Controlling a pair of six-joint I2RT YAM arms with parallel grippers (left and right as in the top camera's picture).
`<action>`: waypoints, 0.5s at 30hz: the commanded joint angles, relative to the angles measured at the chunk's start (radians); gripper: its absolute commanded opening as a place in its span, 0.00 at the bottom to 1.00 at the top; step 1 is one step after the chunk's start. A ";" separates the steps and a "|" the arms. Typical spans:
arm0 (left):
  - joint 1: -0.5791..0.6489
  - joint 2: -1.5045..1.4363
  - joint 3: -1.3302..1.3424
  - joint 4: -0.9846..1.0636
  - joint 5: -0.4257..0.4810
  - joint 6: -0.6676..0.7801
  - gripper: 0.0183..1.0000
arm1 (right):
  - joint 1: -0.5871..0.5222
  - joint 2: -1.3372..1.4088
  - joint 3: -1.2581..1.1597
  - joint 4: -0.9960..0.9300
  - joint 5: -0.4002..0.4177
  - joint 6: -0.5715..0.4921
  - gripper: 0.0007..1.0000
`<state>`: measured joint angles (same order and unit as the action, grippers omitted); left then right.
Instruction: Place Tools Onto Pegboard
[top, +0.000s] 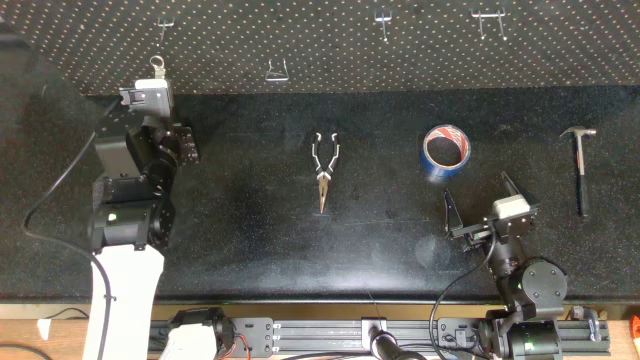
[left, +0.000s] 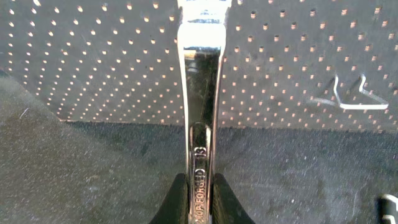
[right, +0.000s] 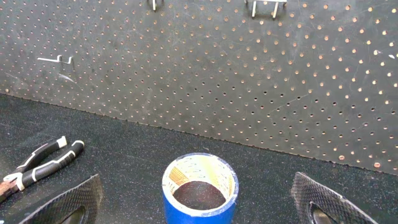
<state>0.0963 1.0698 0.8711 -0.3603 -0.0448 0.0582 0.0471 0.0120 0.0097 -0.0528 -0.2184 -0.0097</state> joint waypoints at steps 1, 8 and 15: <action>0.002 0.052 0.004 0.065 -0.077 -0.043 0.01 | -0.004 -0.008 -0.006 -0.003 0.001 -0.011 1.00; 0.002 0.140 0.004 0.126 -0.080 -0.043 0.01 | -0.004 -0.008 -0.006 -0.002 0.001 -0.011 1.00; 0.002 0.182 0.004 0.170 -0.106 -0.039 0.01 | -0.004 -0.008 -0.006 -0.003 0.001 -0.011 1.00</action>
<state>0.0963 1.2465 0.8711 -0.2070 -0.1207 0.0277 0.0471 0.0120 0.0097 -0.0532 -0.2184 -0.0097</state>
